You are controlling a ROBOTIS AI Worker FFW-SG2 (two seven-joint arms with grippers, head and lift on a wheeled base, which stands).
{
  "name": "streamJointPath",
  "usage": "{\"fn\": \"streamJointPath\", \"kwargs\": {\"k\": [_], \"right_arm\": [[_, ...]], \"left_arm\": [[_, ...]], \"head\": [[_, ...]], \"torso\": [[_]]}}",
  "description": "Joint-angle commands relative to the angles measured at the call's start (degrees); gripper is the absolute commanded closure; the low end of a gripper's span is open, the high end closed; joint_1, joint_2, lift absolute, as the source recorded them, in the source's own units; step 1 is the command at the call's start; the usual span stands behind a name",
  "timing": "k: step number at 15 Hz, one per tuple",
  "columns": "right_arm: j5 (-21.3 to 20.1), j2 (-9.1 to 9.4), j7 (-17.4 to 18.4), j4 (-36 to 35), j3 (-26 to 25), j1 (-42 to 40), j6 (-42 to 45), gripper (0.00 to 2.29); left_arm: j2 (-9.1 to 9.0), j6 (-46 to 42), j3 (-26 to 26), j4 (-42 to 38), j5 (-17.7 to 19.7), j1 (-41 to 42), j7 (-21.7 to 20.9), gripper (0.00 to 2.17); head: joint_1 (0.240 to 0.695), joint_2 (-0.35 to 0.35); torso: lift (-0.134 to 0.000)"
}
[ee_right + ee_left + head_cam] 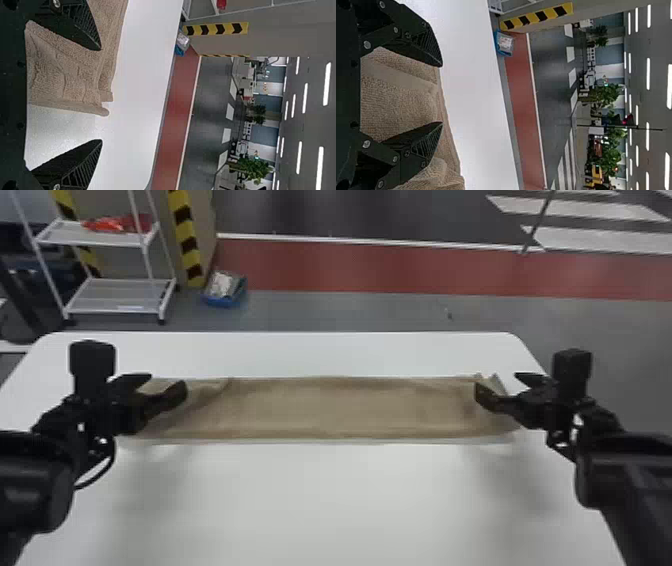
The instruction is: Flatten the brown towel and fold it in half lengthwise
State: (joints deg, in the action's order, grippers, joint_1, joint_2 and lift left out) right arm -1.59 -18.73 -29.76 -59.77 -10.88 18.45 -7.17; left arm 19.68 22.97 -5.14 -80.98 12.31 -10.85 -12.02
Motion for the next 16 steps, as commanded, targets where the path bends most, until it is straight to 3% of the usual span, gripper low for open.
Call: {"fn": "streamJointPath", "kwargs": {"k": [1,4,6,14,15,16], "right_arm": [[0.0,-0.08,0.0,0.0,-0.1,-0.1,0.0,0.05],[0.0,-0.17,-0.1,0.1,-0.8,-0.2,0.2,0.05],[0.0,-0.25,-0.1,0.3,-0.9,-0.1,0.4,0.05],[0.0,-0.34,-0.1,0.4,-0.9,0.0,0.5,0.05],[0.0,-0.34,-0.1,0.4,-0.9,0.0,0.5,0.05],[0.0,-0.34,-0.1,0.4,-0.9,0.0,0.5,0.05]], "left_arm": [[-0.08,0.0,-0.9,1.7,-0.1,-1.2,0.2,0.43],[-0.08,0.0,-1.4,2.1,-0.5,-1.6,-0.1,0.45],[-0.17,0.6,-1.6,2.1,-1.7,-1.8,0.0,0.6],[0.27,3.7,-1.6,2.2,-2.0,-2.7,-0.4,0.61],[0.27,4.1,-1.5,2.2,-2.0,-2.8,-0.4,0.85],[0.18,5.5,-1.5,2.6,-2.0,-2.9,-0.5,0.89]], "head": [[0.695,-0.102],[0.695,-0.107],[0.695,-0.111],[0.695,-0.111],[0.695,-0.11],[0.695,-0.109]], "torso": [[-0.128],[-0.128],[-0.128],[-0.128],[-0.128],[-0.128]]}}
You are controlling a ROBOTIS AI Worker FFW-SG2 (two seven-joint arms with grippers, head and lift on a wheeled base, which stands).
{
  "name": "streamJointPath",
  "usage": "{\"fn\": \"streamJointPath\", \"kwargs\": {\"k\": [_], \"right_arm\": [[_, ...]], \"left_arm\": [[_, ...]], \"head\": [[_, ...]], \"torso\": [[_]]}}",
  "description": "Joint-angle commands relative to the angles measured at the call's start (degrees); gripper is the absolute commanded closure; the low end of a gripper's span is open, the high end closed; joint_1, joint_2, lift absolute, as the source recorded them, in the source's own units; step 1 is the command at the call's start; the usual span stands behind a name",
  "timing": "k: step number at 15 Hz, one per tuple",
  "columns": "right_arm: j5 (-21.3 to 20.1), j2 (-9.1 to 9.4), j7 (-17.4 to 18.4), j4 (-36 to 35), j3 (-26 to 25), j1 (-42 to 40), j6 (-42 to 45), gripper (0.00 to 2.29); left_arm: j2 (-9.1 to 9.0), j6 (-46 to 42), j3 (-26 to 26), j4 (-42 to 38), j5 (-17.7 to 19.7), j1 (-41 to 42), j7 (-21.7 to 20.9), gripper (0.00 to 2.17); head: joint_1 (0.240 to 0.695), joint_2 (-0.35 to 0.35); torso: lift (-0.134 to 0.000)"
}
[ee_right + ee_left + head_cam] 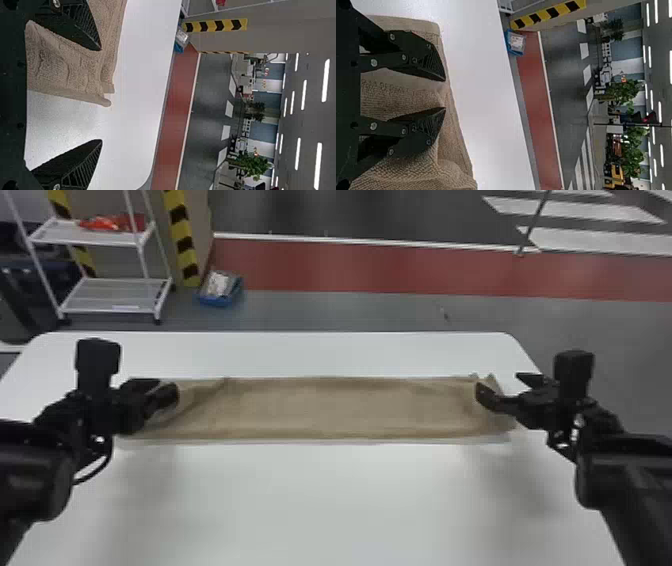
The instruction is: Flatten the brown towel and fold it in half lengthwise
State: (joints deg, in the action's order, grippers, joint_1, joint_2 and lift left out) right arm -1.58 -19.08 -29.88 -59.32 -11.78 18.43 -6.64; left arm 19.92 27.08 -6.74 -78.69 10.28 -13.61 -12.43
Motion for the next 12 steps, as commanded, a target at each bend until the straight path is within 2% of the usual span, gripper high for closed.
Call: {"fn": "streamJointPath", "kwargs": {"k": [1,4,6,8,9,10,12], "right_arm": [[0.0,0.0,0.0,0.0,0.0,0.0,0.0,0.05],[0.0,-0.09,0.0,0.0,0.0,0.0,0.0,0.05],[0.0,-0.09,0.0,0.0,-0.1,0.0,0.0,0.05],[0.0,-0.09,0.0,0.1,-0.1,0.0,0.2,0.05],[0.0,-0.09,0.0,0.1,-0.2,0.0,0.2,0.05],[0.1,-0.09,0.0,0.1,-0.3,0.0,0.3,0.05],[0.1,-0.17,0.0,0.1,-0.3,0.0,0.3,0.05]], "left_arm": [[0.03,1.5,0.0,0.3,0.0,-0.3,0.0,0.89],[0.03,2.1,0.0,0.4,0.0,-0.5,-0.2,0.89],[-0.06,2.6,0.1,0.4,0.4,-0.7,-0.3,1.09],[-0.06,2.9,0.7,0.4,1.8,-0.6,-0.3,1.11],[-0.15,2.9,0.8,0.1,2.7,-0.5,-0.1,1.43],[-0.24,3.6,1.7,-0.1,4.0,-0.4,0.3,1.53],[-0.06,3.8,2.5,-0.7,5.4,0.2,0.4,1.53]], "head": [[0.695,-0.108],[0.695,-0.107],[0.695,-0.107],[0.695,-0.107],[0.695,-0.108],[0.695,-0.108],[0.695,-0.107]], "torso": [[-0.128],[-0.128],[-0.128],[-0.128],[-0.128],[-0.128],[-0.128]]}}
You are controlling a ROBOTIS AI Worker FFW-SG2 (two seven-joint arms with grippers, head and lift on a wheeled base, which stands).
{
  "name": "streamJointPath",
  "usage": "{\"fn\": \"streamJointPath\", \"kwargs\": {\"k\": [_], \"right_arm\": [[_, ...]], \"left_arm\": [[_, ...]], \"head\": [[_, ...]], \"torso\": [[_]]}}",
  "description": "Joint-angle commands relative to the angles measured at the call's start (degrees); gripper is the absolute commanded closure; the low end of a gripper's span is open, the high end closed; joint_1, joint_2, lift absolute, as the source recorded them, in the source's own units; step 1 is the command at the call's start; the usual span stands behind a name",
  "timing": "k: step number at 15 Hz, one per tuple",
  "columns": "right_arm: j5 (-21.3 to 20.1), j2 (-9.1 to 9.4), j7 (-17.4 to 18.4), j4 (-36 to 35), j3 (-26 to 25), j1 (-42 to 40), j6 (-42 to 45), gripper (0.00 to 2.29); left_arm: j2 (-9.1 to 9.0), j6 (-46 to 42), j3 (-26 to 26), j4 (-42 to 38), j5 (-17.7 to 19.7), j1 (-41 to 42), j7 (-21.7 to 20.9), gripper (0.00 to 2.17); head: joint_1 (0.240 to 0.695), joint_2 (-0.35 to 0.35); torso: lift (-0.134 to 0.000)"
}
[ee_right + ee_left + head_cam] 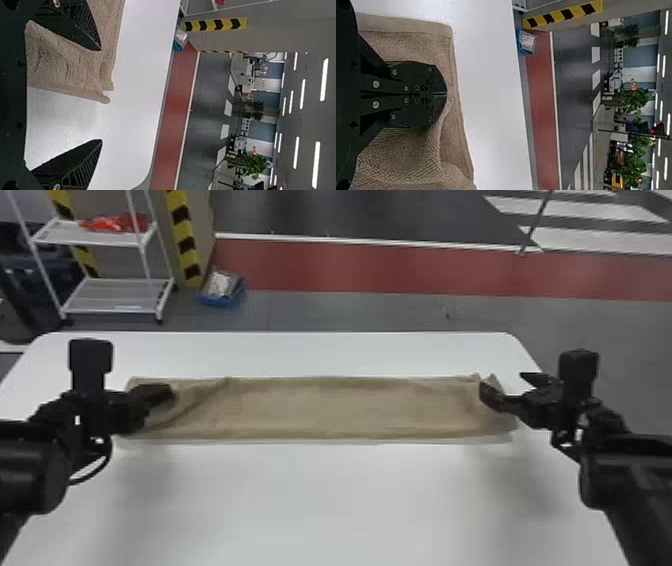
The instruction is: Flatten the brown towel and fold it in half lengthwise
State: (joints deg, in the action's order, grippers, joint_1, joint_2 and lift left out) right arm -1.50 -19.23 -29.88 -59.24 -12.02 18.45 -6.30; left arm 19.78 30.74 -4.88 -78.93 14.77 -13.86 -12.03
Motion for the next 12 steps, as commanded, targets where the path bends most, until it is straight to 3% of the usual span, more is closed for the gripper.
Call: {"fn": "streamJointPath", "kwargs": {"k": [1,8,12], "right_arm": [[0.1,-0.01,0.0,0.0,0.0,0.0,0.2,0.05],[0.2,0.07,0.1,0.2,0.0,0.0,0.5,0.05],[0.3,0.07,0.5,0.5,0.0,0.4,1.1,0.05]], "left_arm": [[0.08,0.2,1.4,-1.0,1.0,0.8,0.1,1.53],[0.26,-0.5,6.6,-5.0,3.3,2.6,2.9,1.53],[0.35,-1.6,8.0,-6.0,3.8,4.3,9.0,1.53]], "head": [[0.695,-0.107],[0.695,-0.086],[0.695,-0.058]], "torso": [[-0.128],[-0.128],[-0.128]]}}
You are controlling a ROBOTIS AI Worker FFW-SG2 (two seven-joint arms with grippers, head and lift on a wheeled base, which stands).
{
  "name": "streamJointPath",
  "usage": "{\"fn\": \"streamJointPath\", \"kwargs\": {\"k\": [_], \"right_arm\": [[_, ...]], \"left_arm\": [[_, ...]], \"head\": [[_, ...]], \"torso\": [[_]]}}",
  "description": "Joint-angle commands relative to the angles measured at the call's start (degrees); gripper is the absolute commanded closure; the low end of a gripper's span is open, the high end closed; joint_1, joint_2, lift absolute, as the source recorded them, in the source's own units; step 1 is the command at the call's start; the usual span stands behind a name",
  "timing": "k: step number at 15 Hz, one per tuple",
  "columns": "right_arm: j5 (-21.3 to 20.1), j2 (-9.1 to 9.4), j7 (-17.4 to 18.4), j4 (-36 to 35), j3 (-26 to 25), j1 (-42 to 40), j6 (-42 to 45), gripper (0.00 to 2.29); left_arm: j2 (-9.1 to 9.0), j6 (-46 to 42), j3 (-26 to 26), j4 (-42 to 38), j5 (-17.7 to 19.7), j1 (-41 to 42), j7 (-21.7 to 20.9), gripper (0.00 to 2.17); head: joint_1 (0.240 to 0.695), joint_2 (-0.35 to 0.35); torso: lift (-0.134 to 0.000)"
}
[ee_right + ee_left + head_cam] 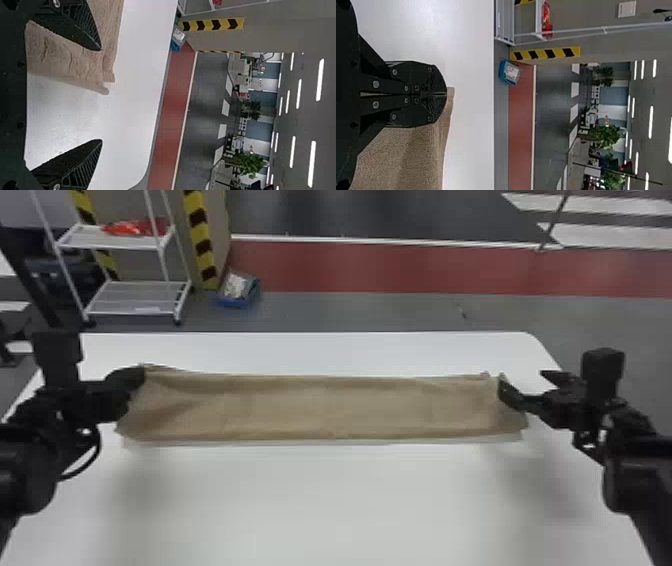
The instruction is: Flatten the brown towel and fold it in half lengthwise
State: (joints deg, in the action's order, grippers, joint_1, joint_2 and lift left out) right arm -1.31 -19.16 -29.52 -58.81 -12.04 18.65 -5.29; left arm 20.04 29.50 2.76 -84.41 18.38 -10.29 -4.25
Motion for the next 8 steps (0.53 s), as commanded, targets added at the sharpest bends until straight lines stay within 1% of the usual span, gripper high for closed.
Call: {"fn": "streamJointPath", "kwargs": {"k": [1,2,3,4,5,7,8], "right_arm": [[0.1,0.0,0.2,0.2,0.0,0.2,0.1,0.05],[0.0,0.0,0.2,0.2,0.0,0.2,0.1,0.05],[-0.1,0.17,0.2,0.2,0.1,0.3,0.2,0.05],[-0.1,0.26,0.2,0.2,0.3,0.4,0.1,0.05],[-0.1,0.35,0.2,0.2,0.4,0.4,0.2,0.05],[-0.1,0.35,0.2,0.2,0.3,0.4,0.1,0.05],[0.0,0.26,0.1,0.2,0.1,0.3,0.1,0.05]], "left_arm": [[0.09,-0.2,0.4,-0.5,-0.1,0.9,2.0,1.53],[0.53,0.2,0.1,-0.4,-0.3,0.9,1.6,1.53],[0.53,0.7,-0.2,-0.4,-1.0,0.9,1.2,1.52],[0.53,0.7,-1.2,-0.1,-2.3,0.8,1.2,1.46],[0.35,0.7,-2.1,0.2,-3.6,0.7,1.2,1.26],[0.26,0.7,-3.1,0.6,-5.6,0.5,1.1,0.18],[0.17,0.3,-3.2,0.5,-6.0,0.5,1.4,0.0]], "head": [[0.695,-0.053],[0.695,-0.042],[0.695,-0.039],[0.695,-0.038],[0.695,-0.038],[0.695,-0.04],[0.695,-0.042]], "torso": [[-0.128],[-0.128],[-0.128],[-0.128],[-0.128],[-0.128],[-0.128]]}}
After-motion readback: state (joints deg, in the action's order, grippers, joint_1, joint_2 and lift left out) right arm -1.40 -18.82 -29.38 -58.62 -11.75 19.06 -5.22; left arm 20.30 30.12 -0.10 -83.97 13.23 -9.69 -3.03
